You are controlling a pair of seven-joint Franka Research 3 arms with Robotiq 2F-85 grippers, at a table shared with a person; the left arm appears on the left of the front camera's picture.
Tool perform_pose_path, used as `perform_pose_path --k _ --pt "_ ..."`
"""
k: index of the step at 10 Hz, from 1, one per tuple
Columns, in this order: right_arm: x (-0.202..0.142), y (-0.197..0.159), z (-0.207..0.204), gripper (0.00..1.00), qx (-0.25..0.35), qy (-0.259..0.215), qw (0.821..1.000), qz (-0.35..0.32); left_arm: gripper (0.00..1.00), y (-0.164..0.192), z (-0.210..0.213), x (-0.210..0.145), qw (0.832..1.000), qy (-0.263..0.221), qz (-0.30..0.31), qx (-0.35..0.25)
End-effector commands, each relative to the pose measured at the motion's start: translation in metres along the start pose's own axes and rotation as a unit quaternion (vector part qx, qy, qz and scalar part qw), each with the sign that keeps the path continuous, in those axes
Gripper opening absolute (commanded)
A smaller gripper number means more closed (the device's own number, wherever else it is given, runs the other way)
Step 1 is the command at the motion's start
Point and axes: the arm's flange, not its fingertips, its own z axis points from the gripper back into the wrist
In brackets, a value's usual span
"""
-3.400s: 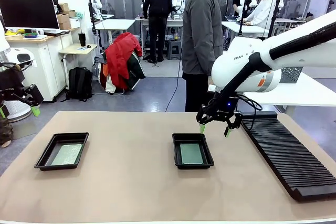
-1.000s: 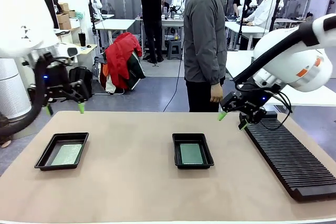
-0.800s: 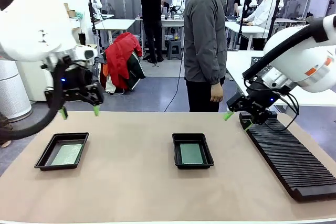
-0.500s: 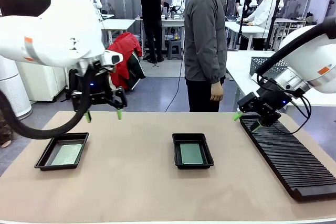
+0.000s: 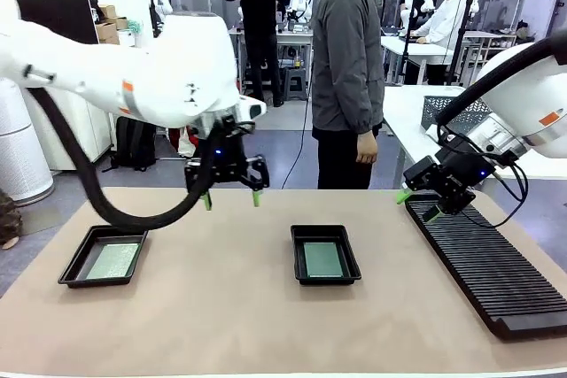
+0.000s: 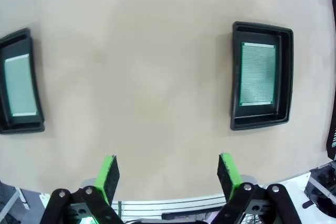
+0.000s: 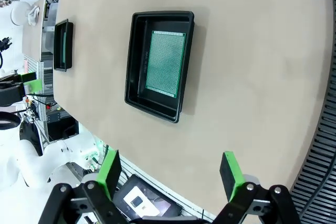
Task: Inspect and transfer BCBs to ESD trays.
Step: Pick up the ESD tray and place it on the left side of the table.
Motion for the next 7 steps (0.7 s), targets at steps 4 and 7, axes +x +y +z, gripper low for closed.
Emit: perform_pose_path --k 4,7 --pt "0.001 0.0 0.0 1.0 -0.008 -0.004 1.0 -0.006 1.0 -0.057 -0.049 0.024 1.0 -0.006 -0.017 0.014" --pt "0.001 0.0 0.0 1.0 -0.008 -0.004 1.0 -0.006 1.0 -0.079 -0.082 0.032 1.0 -0.012 -0.021 0.002"
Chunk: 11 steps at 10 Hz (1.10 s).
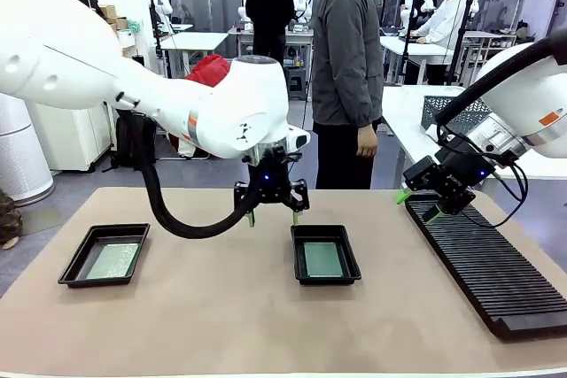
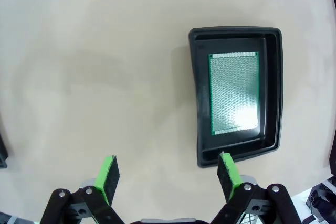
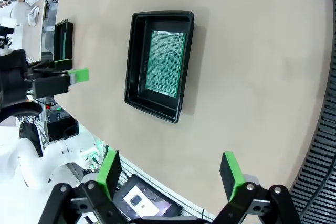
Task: Inspect and transfer BCBs to ESD trays.
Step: Pick up the ESD tray and place it on the left side of the table.
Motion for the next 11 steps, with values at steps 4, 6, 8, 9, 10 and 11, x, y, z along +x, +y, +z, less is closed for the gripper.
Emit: perform_pose_path --k 4,6,8,9,10,11 --pt "0.001 0.001 0.0 1.0 -0.008 -0.004 1.0 -0.005 1.0 -0.021 -0.044 0.014 1.0 -0.007 0.01 0.006" --pt "0.001 0.001 0.0 1.0 -0.008 -0.004 1.0 -0.005 1.0 -0.023 -0.062 0.018 1.0 -0.01 0.008 0.005" --pt "0.001 0.001 0.0 1.0 -0.008 -0.004 1.0 -0.005 1.0 -0.025 -0.076 0.024 1.0 -0.018 0.014 0.007" --pt "0.001 0.001 0.0 1.0 -0.008 -0.004 1.0 -0.005 1.0 -0.027 -0.084 0.026 1.0 -0.015 0.015 0.012" --pt "0.001 0.001 0.0 1.0 -0.008 -0.004 1.0 -0.005 1.0 -0.03 -0.092 0.028 1.0 -0.006 0.014 0.015" --pt "0.001 0.001 0.0 1.0 -0.008 -0.004 1.0 -0.005 1.0 -0.032 -0.099 0.029 1.0 -0.002 0.013 0.021"
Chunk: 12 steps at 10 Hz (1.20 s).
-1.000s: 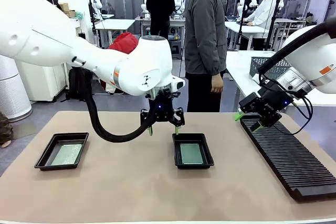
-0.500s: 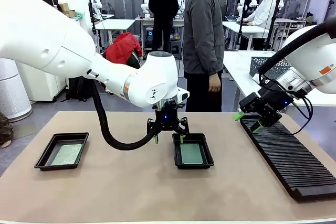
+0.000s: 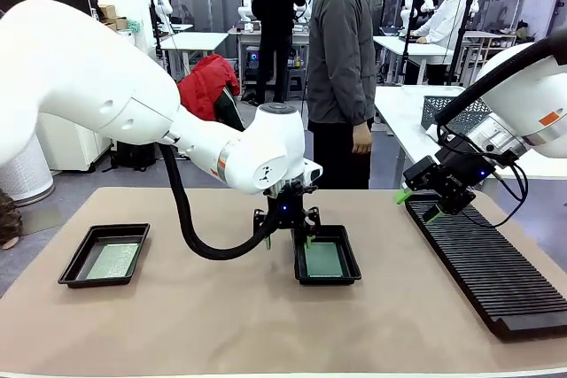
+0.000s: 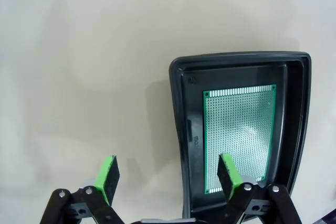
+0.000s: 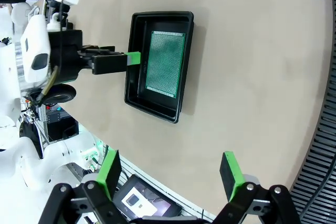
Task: Inspect and transfer BCBs to ESD trays.
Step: Pick up the ESD tray and place it on the left side of the table.
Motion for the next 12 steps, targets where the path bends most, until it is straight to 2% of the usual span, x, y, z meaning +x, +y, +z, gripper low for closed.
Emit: perform_pose_path --k 1,3,4,9,12 --pt "0.0011 0.0009 -0.0005 1.0 -0.007 -0.004 1.0 -0.005 1.0 -0.0098 -0.0091 0.0051 1.0 -0.005 0.011 0.019" --pt "0.0011 0.0009 -0.0005 1.0 -0.007 -0.004 1.0 -0.005 1.0 -0.0094 -0.0103 0.0046 0.999 -0.009 0.038 0.025" --pt "0.0011 0.0009 -0.0005 1.0 -0.007 -0.004 1.0 -0.005 1.0 -0.0047 -0.0117 0.0026 1.0 0.005 0.002 0.003" --pt "0.0011 0.0009 -0.0005 1.0 -0.007 -0.004 1.0 -0.005 1.0 -0.0061 -0.0128 0.0039 1.0 0.003 0.011 0.005" --pt "0.0011 0.0009 -0.0005 1.0 -0.007 -0.004 1.0 -0.005 0.82 -0.0085 -0.0115 0.0056 1.0 0.015 -0.005 0.006"
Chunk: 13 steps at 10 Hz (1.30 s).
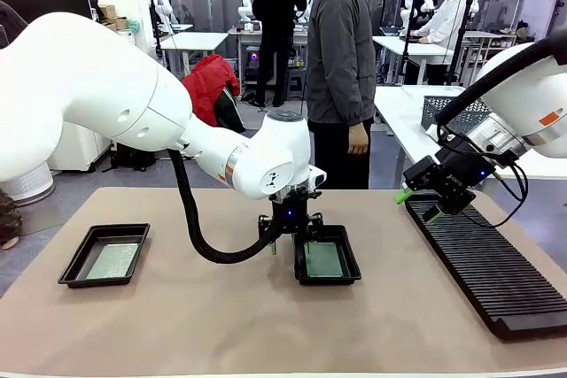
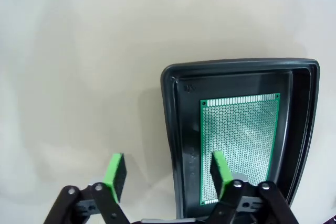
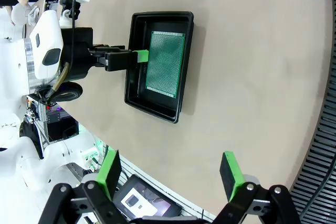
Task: Inspect and transfer BCBs to ESD trays.
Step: Pick up the ESD tray and place it on the left side of the table.
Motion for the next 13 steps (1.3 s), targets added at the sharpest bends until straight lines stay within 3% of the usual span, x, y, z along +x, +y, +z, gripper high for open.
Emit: perform_pose_path --k 1,13 --pt "0.0011 0.001 -0.0005 1.0 -0.007 -0.004 1.0 -0.005 0.77 -0.0027 0.001 0.0028 1.0 0.017 -0.013 -0.001" --pt "0.0011 0.001 -0.0005 1.0 -0.007 -0.004 1.0 -0.005 0.08 -0.0003 0.0053 0.0041 0.999 0.025 -0.011 -0.029"
